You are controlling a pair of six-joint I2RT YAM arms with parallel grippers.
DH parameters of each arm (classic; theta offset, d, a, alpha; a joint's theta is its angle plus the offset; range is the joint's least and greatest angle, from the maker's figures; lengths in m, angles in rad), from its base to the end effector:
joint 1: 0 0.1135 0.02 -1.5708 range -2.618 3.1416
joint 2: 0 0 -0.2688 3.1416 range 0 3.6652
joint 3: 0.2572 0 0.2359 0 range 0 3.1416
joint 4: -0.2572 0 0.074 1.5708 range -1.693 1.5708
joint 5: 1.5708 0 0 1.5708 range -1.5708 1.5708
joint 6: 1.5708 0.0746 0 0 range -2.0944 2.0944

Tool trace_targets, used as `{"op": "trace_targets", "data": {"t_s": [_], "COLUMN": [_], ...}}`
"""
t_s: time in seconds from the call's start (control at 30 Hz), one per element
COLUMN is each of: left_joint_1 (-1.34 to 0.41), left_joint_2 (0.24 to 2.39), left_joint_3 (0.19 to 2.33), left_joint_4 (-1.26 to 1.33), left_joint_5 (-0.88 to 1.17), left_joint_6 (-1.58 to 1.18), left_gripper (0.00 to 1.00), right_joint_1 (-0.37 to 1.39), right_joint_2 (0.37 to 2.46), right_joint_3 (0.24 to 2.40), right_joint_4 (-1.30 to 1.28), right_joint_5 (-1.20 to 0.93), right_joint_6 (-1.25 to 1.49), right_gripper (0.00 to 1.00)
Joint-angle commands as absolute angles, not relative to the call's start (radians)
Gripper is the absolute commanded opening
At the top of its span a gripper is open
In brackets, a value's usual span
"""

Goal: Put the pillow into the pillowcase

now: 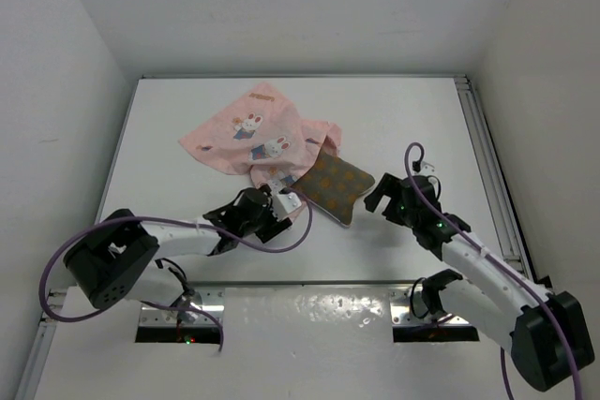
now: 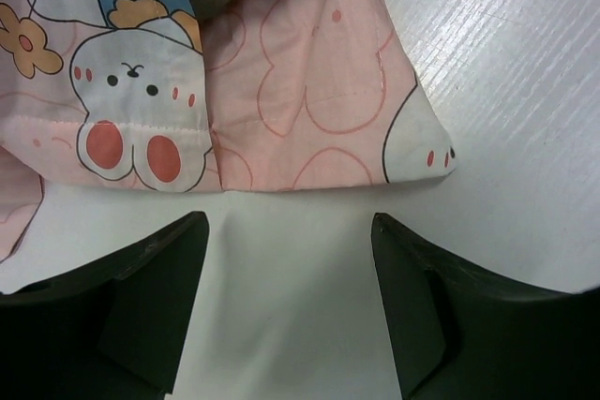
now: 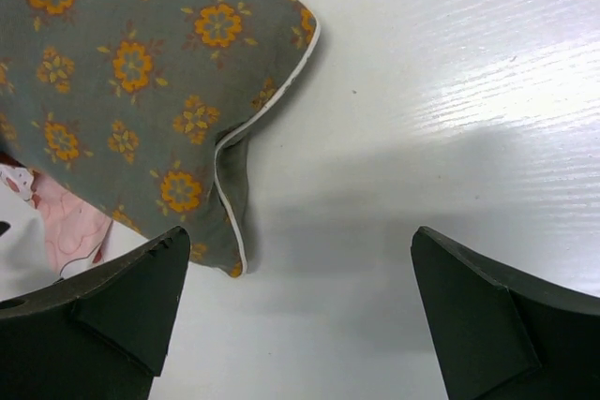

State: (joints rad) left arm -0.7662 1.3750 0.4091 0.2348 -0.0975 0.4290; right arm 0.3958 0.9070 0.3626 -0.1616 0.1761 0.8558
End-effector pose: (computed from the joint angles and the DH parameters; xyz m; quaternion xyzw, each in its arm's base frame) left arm 0.1903 -0.1731 0.1246 0.4968 0.7652 -0.0245 0.4088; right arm 0.1830 0.0623 0.1627 0.2421 0.8722 0.1798 0.3851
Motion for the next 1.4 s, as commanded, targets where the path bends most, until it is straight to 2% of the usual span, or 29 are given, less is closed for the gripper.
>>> {"op": "trace_targets", "data": {"t_s": [0.0, 0.17, 0.23, 0.27, 0.3, 0.37, 0.53, 0.73, 0.87, 0.9, 0.97, 1.03, 1.23, 1.3, 1.33, 1.37], "left_joint_1": [-0.781, -0.788, -0.788, -0.790, -0.795, -0.802, -0.818, -0.792, -0.782, -0.778, -0.772, -0.755, -0.733, -0.730, -0.730, -0.730], "left_joint_2": [1.352, 1.296, 1.275, 1.258, 1.255, 1.259, 1.325, 1.465, 1.534, 1.546, 1.584, 1.611, 1.672, 1.689, 1.700, 1.706], "left_joint_3": [0.364, 0.333, 0.342, 0.389, 0.425, 0.529, 0.701, 0.969, 1.052, 1.055, 1.057, 1.042, 0.999, 0.993, 0.983, 0.979], "left_joint_4": [0.184, 0.212, 0.222, 0.212, 0.189, 0.112, -0.116, -0.301, -0.215, -0.156, -0.111, -0.057, 0.101, 0.162, 0.188, 0.233], "left_joint_5": [-0.087, -0.103, -0.121, -0.139, -0.147, -0.146, -0.026, 0.063, 0.029, 0.026, 0.012, -0.038, -0.103, -0.158, -0.178, -0.195], "left_joint_6": [0.459, 0.456, 0.450, 0.440, 0.431, 0.414, 0.420, 0.422, 0.381, 0.361, 0.344, 0.316, 0.324, 0.308, 0.304, 0.304], "left_gripper": [0.69, 0.68, 0.55, 0.43, 0.36, 0.28, 0.31, 0.53, 0.77, 0.78, 0.77, 0.70, 0.62, 0.55, 0.45, 0.40], "right_joint_1": [0.399, 0.399, 0.399, 0.399, 0.399, 0.399, 0.397, 0.394, 0.391, 0.390, 0.390, 0.388, 0.388, 0.385, 0.388, 0.385], "right_joint_2": [0.867, 0.801, 0.785, 0.784, 0.784, 0.795, 0.880, 0.948, 0.989, 1.011, 1.031, 1.063, 1.141, 1.170, 1.204, 1.224], "right_joint_3": [0.341, 0.220, 0.201, 0.202, 0.207, 0.230, 0.317, 0.368, 0.393, 0.403, 0.414, 0.426, 0.411, 0.416, 0.414, 0.413], "right_joint_4": [-0.167, -0.037, -0.019, -0.017, -0.017, -0.020, -0.034, 0.036, 0.081, 0.087, 0.098, 0.101, 0.205, 0.231, 0.244, 0.264], "right_joint_5": [0.207, 0.177, 0.172, 0.161, 0.155, 0.147, 0.117, 0.075, 0.049, 0.045, 0.025, 0.012, -0.052, -0.064, -0.066, -0.069], "right_joint_6": [0.887, 0.942, 0.960, 0.960, 0.956, 0.925, 0.821, 0.769, 0.756, 0.755, 0.744, 0.738, 0.770, 0.793, 0.799, 0.808], "right_gripper": [0.99, 0.99, 0.99, 0.99, 0.99, 0.99, 0.99, 0.99, 0.99, 0.99, 0.99, 0.99, 0.99, 0.99, 0.99, 0.99]}}
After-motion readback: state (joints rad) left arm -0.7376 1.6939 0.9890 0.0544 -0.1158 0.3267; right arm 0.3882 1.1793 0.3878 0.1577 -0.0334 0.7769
